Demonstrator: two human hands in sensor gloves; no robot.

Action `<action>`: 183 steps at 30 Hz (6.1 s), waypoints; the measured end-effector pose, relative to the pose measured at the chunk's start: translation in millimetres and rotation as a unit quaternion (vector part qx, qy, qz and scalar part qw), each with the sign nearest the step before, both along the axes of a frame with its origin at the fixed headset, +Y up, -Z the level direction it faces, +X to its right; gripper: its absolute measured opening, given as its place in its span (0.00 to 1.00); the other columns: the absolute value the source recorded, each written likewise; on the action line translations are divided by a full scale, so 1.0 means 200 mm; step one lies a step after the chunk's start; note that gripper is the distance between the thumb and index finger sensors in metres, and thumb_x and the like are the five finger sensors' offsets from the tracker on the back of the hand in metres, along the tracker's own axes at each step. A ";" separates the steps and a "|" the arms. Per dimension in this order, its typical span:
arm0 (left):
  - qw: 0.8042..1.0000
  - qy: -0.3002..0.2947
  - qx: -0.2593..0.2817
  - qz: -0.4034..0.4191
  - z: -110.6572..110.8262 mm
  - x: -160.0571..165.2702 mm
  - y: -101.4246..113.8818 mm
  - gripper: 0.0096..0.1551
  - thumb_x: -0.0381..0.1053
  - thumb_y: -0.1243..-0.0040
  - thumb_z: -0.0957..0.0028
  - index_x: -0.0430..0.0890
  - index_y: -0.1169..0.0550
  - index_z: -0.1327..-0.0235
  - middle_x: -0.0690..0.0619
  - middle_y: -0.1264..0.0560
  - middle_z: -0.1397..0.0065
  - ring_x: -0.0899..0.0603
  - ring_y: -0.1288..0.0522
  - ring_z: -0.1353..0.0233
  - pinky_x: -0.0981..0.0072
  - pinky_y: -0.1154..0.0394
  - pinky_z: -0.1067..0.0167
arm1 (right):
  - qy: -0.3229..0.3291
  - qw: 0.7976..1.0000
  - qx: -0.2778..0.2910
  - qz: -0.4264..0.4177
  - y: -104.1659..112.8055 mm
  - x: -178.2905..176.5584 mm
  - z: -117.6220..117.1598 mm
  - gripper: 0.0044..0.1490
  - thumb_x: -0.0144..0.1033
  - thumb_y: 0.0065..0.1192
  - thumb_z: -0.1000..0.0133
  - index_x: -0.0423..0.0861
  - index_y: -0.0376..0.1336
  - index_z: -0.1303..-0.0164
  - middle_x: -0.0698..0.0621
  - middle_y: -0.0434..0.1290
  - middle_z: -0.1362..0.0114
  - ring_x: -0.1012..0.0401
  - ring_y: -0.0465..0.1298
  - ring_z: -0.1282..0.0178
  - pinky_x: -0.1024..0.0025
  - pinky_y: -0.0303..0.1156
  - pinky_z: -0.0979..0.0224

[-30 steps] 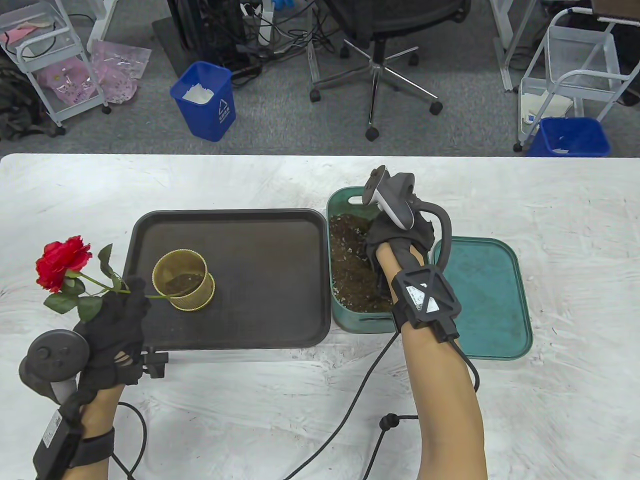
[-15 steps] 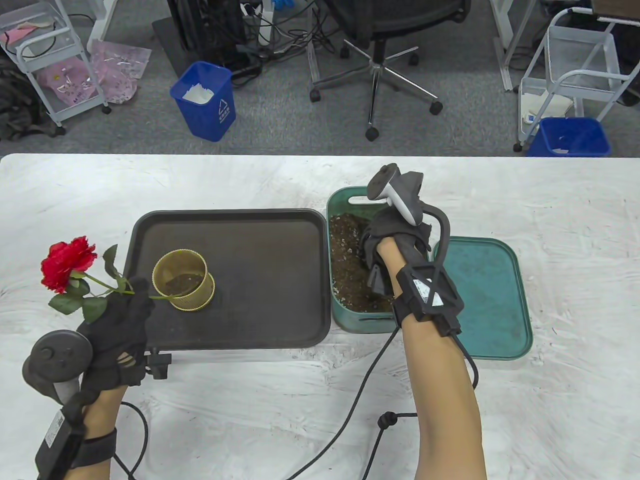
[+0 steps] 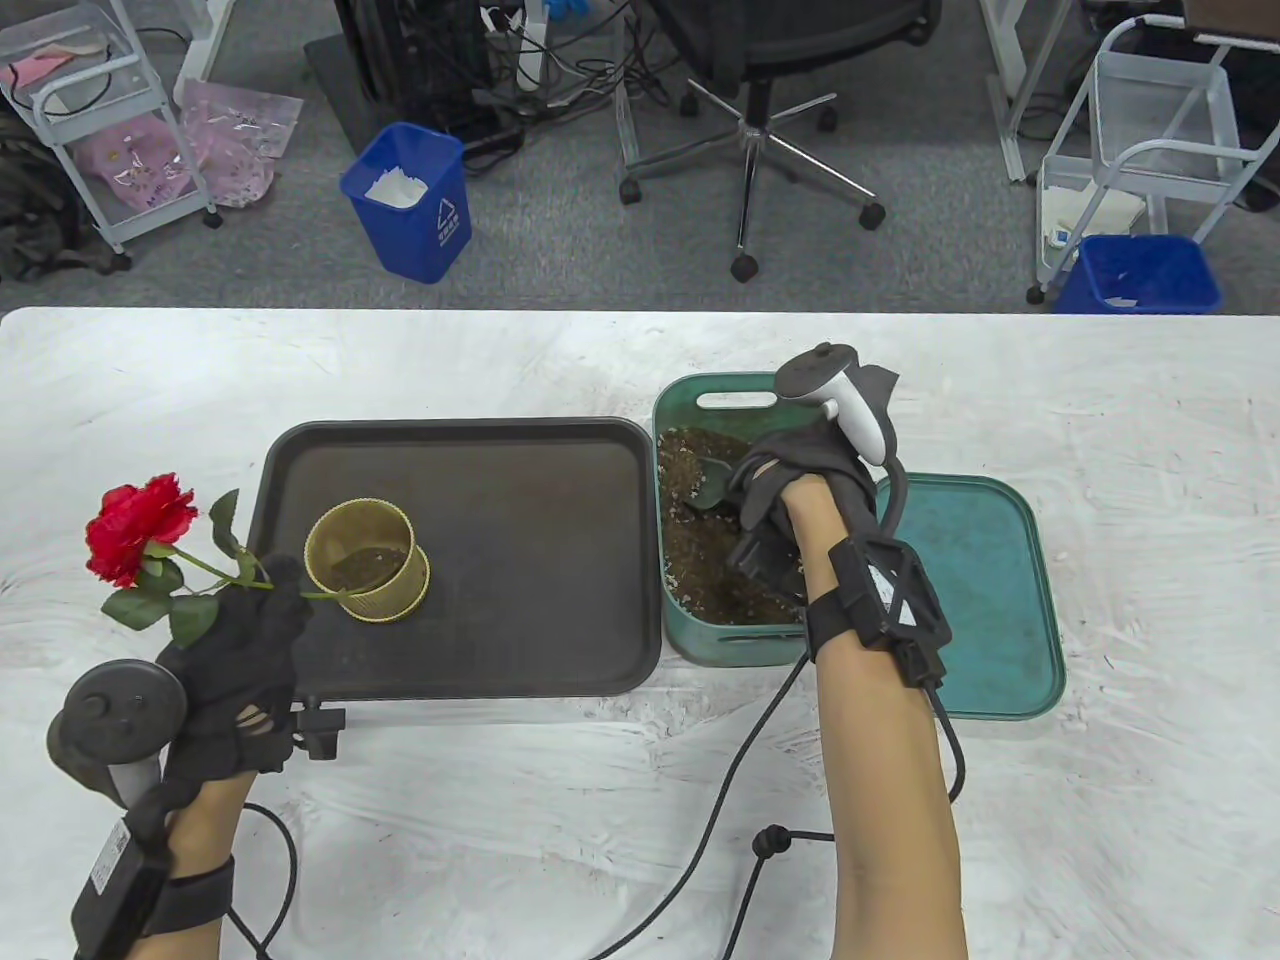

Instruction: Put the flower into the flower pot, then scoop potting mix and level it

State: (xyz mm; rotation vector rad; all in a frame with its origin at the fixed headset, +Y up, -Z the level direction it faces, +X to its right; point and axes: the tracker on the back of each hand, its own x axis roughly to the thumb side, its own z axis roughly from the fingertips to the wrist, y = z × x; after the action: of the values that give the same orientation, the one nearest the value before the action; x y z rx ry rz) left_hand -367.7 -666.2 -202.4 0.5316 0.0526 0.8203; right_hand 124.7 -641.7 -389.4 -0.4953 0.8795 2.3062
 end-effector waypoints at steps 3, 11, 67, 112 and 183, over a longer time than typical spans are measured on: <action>1.000 0.001 0.000 0.001 0.00 0.00 0.00 0.25 0.54 0.36 0.57 0.44 0.14 0.51 0.51 0.12 0.57 0.43 0.11 0.63 0.53 0.15 0.57 | -0.020 0.999 -0.007 -0.033 -0.01 0.04 0.01 0.32 0.41 0.62 0.53 0.35 0.68 0.45 0.38 0.81 0.50 0.54 0.86 0.71 0.60 0.85 0.72; 1.000 0.000 0.000 0.000 0.00 0.00 0.00 0.25 0.54 0.36 0.57 0.44 0.14 0.51 0.51 0.12 0.57 0.43 0.11 0.63 0.53 0.15 0.57 | -0.053 0.996 0.019 -0.074 0.08 0.08 0.06 0.32 0.41 0.61 0.53 0.35 0.68 0.45 0.38 0.81 0.51 0.54 0.86 0.72 0.61 0.85 0.73; 1.000 0.004 -0.002 -0.015 0.00 -0.01 0.01 0.25 0.54 0.36 0.58 0.44 0.14 0.51 0.51 0.12 0.57 0.43 0.11 0.64 0.53 0.15 0.57 | 0.288 0.905 0.269 0.159 0.16 -1.43 0.41 0.31 0.40 0.66 0.55 0.37 0.68 0.45 0.38 0.81 0.48 0.51 0.86 0.68 0.55 0.85 0.68; 1.000 0.004 -0.001 -0.022 0.00 0.00 0.01 0.25 0.54 0.36 0.58 0.44 0.14 0.51 0.51 0.12 0.57 0.43 0.11 0.64 0.53 0.15 0.57 | -0.031 0.916 0.329 0.226 0.61 -0.17 0.38 0.31 0.41 0.69 0.55 0.36 0.70 0.47 0.36 0.82 0.51 0.52 0.86 0.73 0.57 0.85 0.72; 1.000 0.007 -0.004 -0.023 0.00 -0.01 0.01 0.25 0.54 0.36 0.57 0.44 0.14 0.51 0.51 0.12 0.57 0.43 0.11 0.64 0.53 0.15 0.57 | -0.068 0.988 0.033 -0.133 -0.06 0.04 0.19 0.35 0.35 0.61 0.54 0.30 0.63 0.40 0.34 0.78 0.47 0.55 0.88 0.68 0.61 0.89 0.70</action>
State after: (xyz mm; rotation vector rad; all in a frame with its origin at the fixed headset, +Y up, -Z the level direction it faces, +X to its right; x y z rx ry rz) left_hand -369.6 -664.6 -202.9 0.5296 0.0561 0.7718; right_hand 132.6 -653.2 -350.9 -0.4695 0.7509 2.0271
